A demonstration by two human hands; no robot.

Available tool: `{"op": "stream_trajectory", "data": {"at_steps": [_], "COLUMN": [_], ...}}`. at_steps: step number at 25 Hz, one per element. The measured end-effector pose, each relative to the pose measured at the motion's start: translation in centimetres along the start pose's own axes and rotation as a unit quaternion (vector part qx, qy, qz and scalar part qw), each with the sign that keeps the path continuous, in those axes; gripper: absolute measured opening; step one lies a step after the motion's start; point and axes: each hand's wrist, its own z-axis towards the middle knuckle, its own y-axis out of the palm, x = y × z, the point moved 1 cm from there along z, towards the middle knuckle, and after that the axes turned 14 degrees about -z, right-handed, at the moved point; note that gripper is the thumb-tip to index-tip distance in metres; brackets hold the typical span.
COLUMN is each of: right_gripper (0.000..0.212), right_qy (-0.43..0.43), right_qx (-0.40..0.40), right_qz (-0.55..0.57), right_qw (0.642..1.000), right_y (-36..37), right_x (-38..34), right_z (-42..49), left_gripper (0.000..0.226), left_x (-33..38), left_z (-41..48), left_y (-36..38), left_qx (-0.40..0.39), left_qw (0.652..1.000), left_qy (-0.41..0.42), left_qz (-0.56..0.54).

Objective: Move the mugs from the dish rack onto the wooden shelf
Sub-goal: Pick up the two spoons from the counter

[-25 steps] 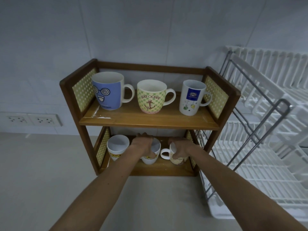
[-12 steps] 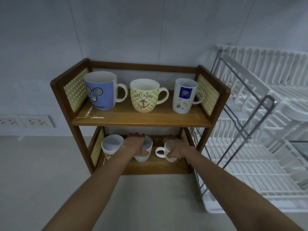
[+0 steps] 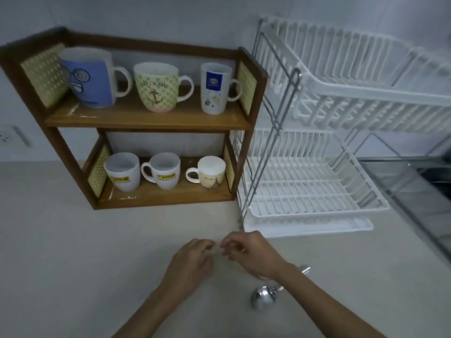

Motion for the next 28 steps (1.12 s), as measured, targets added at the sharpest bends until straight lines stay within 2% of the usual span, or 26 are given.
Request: {"op": "stream_trajectory", "data": {"at_steps": [3, 5, 7, 10, 14, 17, 20, 23, 25, 28], "right_gripper": [0.012, 0.011, 0.013, 0.017, 0.009, 0.014, 0.011, 0.015, 0.014, 0.010], "right_qy": [0.068, 0.105, 0.135, 0.115, 0.073, 0.026, 0.017, 0.009, 0.013, 0.040], "right_qx": [-0.041, -0.082, -0.108, -0.103, -0.101, -0.146, -0.182, -0.131, -0.118, -0.146], "right_qz": [-0.099, -0.147, -0.167, -0.187, -0.196, -0.147, -0.063, -0.113, -0.149, -0.167], "right_qw": [0.992, 0.980, 0.971, 0.970, 0.973, 0.978, 0.981, 0.985, 0.982, 0.974], "right_y": [-2.6, -3.1, -2.8, -2.0, -2.1, -2.8, -2.9, -2.2, -1.7, -1.3], "right_x": [5.1, 8.0, 9.7, 10.9, 11.0, 11.3, 11.6, 11.5, 11.1, 10.9], "right_z": [-3.2, -4.9, -6.4, -7.0, -6.1, -5.6, -5.9, -6.4, -6.7, -6.9], "left_gripper": [0.020, 0.021, 0.030, 0.046, 0.055, 0.063, 0.047, 0.031, 0.032, 0.040], "left_x": [3.8, 6.0, 7.3, 8.6, 9.6, 9.6, 9.3, 9.4, 9.3, 9.2], "left_z": [-2.1, -2.8, -3.3, -3.4, -3.3, -3.2, -3.7, -4.3, -4.5, -4.5], "left_y": [6.2, 9.8, 13.0, 16.4, 19.1, 19.7, 19.6, 19.1, 18.6, 17.2], "left_qx": [-0.055, -0.090, -0.118, -0.129, -0.072, 0.004, 0.051, 0.087, 0.100, 0.110], "left_qw": [0.998, 0.996, 0.992, 0.983, 0.979, 0.978, 0.974, 0.968, 0.957, 0.935], "left_qy": [0.001, 0.001, -0.025, -0.079, -0.136, -0.169, -0.186, -0.208, -0.220, -0.269], "left_qz": [-0.037, -0.023, 0.026, 0.101, 0.137, 0.119, 0.115, 0.112, 0.158, 0.202]}}
